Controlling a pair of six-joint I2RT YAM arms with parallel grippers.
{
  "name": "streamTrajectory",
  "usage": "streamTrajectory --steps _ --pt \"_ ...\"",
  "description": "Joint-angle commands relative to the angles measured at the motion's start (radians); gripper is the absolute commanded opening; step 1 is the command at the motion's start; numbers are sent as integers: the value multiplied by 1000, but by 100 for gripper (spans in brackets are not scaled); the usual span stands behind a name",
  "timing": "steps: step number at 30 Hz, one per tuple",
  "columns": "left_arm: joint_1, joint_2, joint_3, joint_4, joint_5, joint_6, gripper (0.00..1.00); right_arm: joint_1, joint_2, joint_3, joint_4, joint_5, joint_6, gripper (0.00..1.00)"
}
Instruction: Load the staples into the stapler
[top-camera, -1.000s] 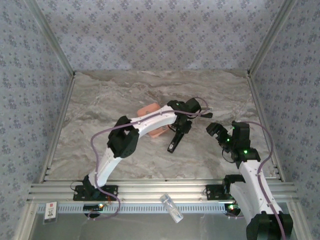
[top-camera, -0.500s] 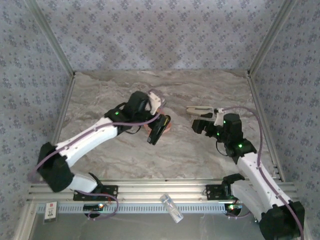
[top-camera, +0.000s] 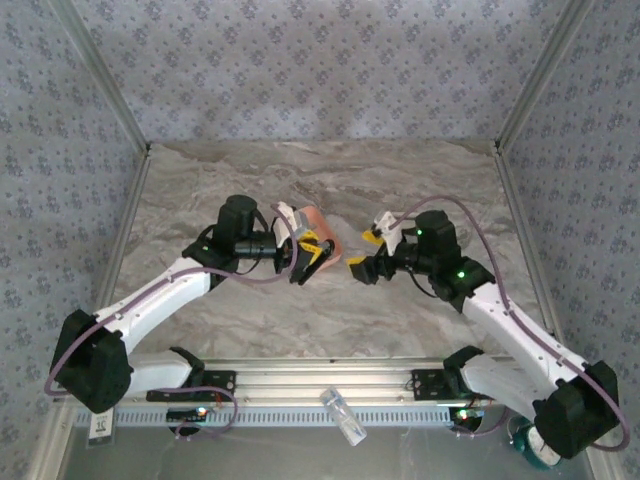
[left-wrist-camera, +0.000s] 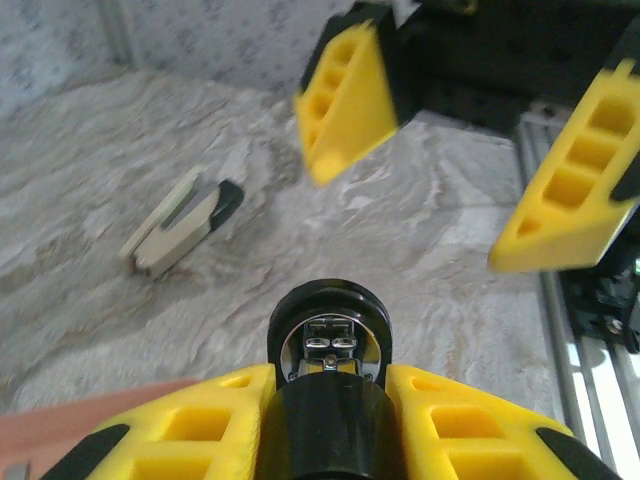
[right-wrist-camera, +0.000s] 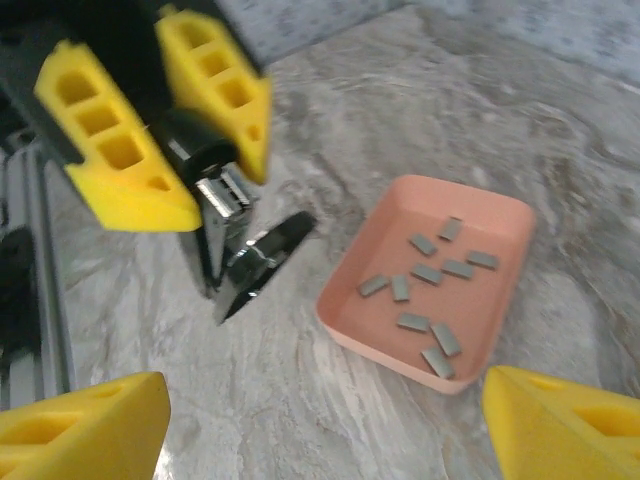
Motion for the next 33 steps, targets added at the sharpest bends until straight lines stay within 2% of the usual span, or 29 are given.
streamTrajectory --steps 1,6,12,15,20,26,28,33 --pt "-1 -29 15 73 188 130 0 25 39 56 4 -63 -166 84" --pt "-2 -13 52 20 237 198 0 65 116 109 -17 -66 -240 84" --pt "-1 -2 67 55 233 176 0 112 177 131 24 -112 -275 81" --pt "-1 4 63 87 232 153 0 121 193 125 66 -151 -283 70" --pt "-3 3 49 123 227 123 0 125 197 111 133 -170 -254 60" --pt "-1 -7 36 139 206 106 1 126 187 111 93 -161 -287 30" --pt "-1 -10 35 134 198 106 6 125 177 104 88 -142 -294 24" --pt "0 -23 48 47 160 150 40 124 161 104 69 -53 -298 9"
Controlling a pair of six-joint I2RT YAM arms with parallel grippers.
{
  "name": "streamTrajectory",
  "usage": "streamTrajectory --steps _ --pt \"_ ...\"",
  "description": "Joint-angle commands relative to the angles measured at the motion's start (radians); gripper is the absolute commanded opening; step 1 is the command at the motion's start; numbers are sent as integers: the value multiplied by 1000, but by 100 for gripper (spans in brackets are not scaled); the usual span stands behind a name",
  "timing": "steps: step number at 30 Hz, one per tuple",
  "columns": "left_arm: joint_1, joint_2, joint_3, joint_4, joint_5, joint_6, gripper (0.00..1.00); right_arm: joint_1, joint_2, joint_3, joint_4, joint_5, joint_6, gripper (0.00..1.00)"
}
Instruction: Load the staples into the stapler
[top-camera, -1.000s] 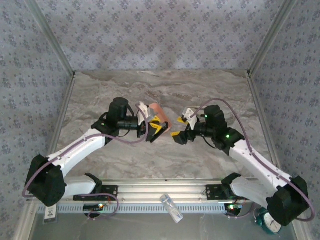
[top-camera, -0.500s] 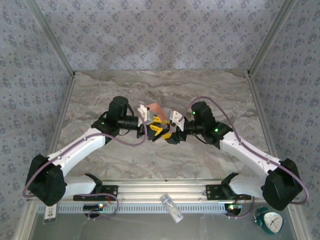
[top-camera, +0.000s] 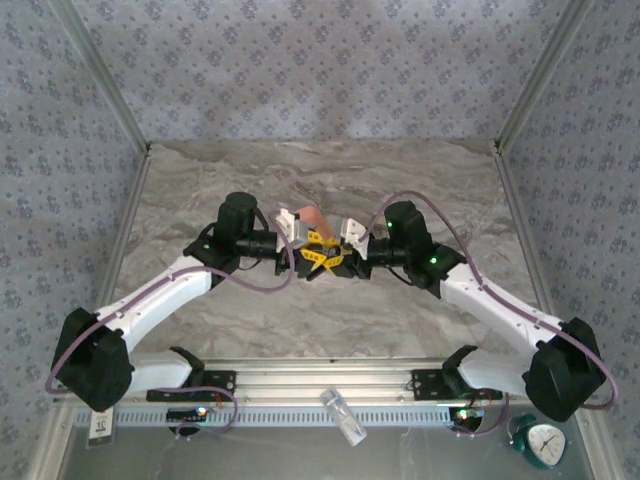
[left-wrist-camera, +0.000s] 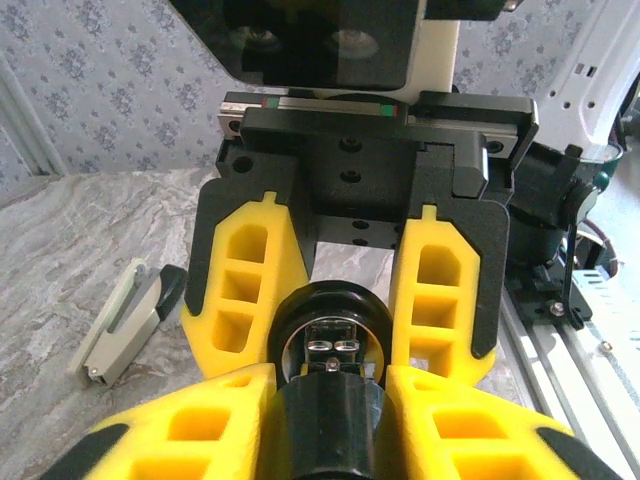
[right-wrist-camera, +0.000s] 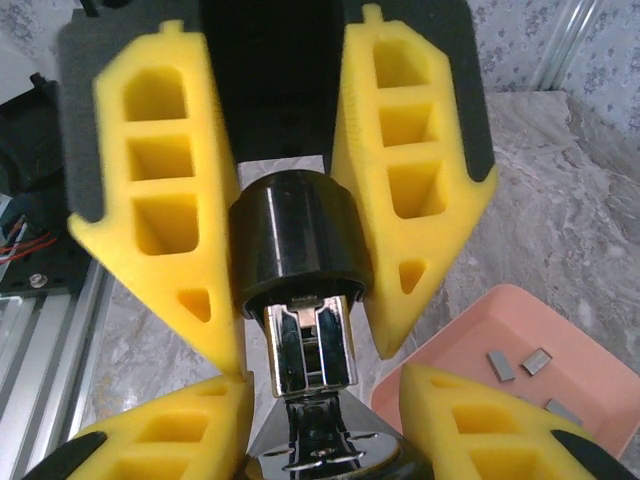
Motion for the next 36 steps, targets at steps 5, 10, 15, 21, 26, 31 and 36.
streamTrajectory --steps 5,10,15,21,26,31,36 --pt "1 -62 62 -188 -70 146 65 7 -19 20 -69 111 -75 7" --pt "-2 -51 130 -423 -131 322 71 18 -8 51 -126 163 -129 7" --pt "-18 -27 149 -446 -190 354 71 37 1 70 -148 193 -158 7" --pt "-58 27 176 -454 -199 364 68 54 6 82 -143 211 -164 7" --pt "-77 58 189 -454 -199 363 61 61 3 88 -141 211 -166 7" --pt "-77 70 199 -466 -188 359 43 65 -3 86 -139 211 -170 7" --pt "-52 70 199 -475 -164 340 17 56 -33 53 -120 209 -156 7"
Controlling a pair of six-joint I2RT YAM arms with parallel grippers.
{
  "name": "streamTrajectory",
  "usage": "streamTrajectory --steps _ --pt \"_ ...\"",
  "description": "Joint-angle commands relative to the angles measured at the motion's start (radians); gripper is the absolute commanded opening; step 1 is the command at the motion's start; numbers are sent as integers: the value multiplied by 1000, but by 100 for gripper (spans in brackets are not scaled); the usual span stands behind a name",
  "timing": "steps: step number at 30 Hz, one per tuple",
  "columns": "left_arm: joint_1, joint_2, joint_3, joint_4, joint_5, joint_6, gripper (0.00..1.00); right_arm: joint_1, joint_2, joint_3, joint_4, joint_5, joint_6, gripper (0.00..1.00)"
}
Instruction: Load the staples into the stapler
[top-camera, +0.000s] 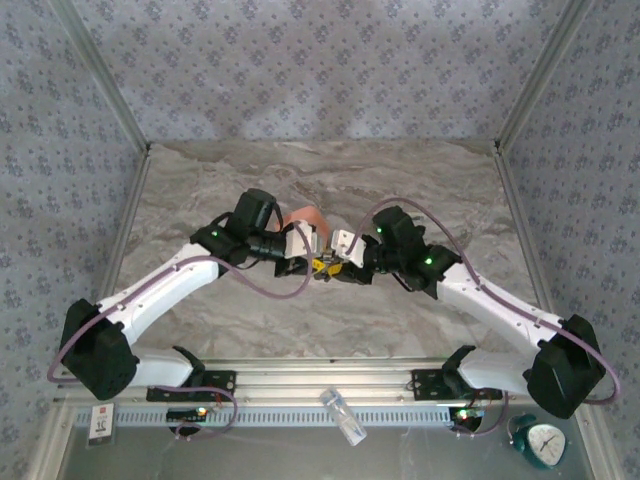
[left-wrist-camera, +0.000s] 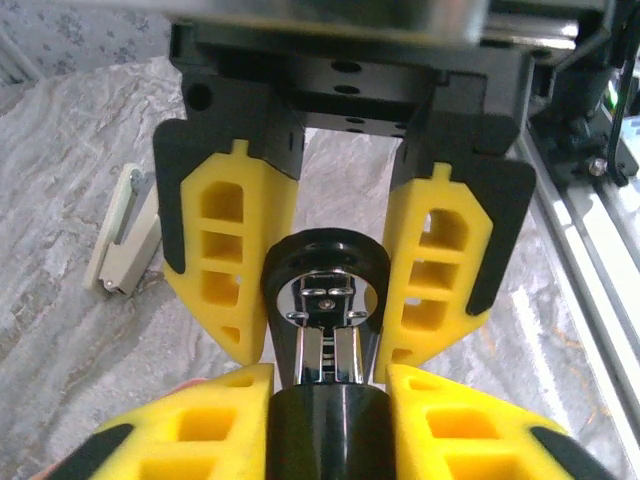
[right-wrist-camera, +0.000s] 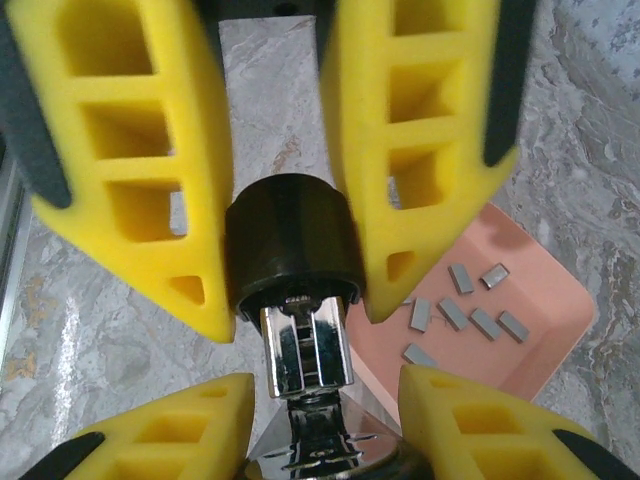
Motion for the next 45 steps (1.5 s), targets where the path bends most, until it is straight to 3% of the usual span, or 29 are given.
streamTrajectory --steps 1,6,11,17,26,36,45 --pt "27 0 25 -31 66 -6 13 -16 -53 1 69 -18 7 7" --pt "113 -15 68 -135 184 19 0 -135 -106 -118 161 -99 86 8" --pt "218 -72 85 -175 252 3 0 -264 -160 -235 266 -182 171 8" --pt "343 -147 106 -113 302 -132 0 -348 -187 -325 320 -207 222 10" --pt "372 -182 194 -67 369 -249 0 -349 -133 -373 325 -169 218 17" --pt "375 -185 291 -110 356 -233 0 -343 -97 -335 248 -106 203 52" --pt "374 -174 294 -119 357 -200 0 -246 -124 -215 164 -28 184 58"
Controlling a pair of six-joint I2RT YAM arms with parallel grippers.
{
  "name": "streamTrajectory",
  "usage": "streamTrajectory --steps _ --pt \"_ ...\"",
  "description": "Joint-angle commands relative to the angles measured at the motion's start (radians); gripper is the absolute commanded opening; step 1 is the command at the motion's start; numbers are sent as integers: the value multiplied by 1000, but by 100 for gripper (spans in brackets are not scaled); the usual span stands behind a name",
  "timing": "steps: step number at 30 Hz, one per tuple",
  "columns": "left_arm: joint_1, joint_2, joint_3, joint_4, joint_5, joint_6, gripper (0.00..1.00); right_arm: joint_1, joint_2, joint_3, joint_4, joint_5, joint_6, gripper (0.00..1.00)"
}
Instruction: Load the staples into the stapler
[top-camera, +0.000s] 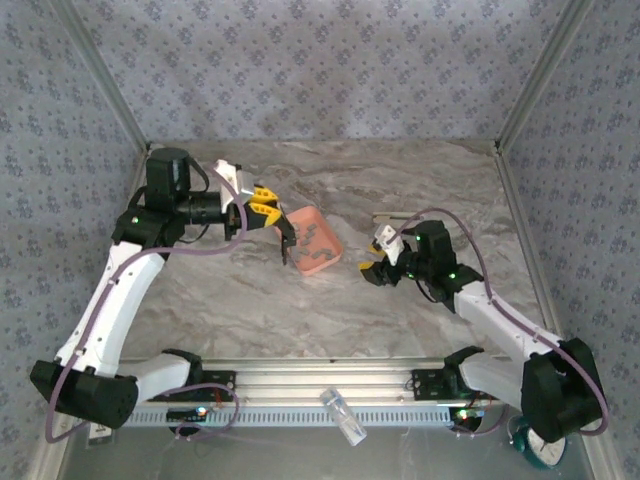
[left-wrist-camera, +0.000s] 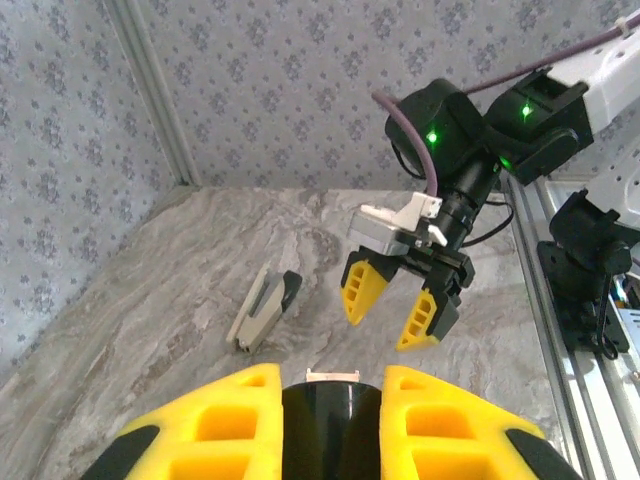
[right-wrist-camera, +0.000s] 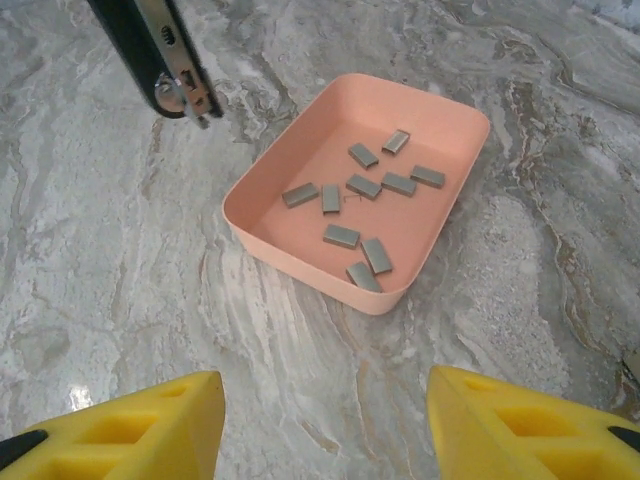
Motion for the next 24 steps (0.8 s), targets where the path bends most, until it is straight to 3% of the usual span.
streamTrajectory --steps 1,11,20,22,24 --pt "-2 -16 36 38 45 10 0 56 -12 93 -49 57 -32 59" --pt "-18 -9 12 56 66 23 0 267 183 369 -2 39 -87 64" --pt "-50 5 8 85 81 13 0 337 341 517 89 -60 -65 65" --pt "-55 7 7 87 83 12 0 338 353 521 127 -96 -39 61" --pt "-60 10 2 91 83 11 0 338 354 513 166 -116 -11 49"
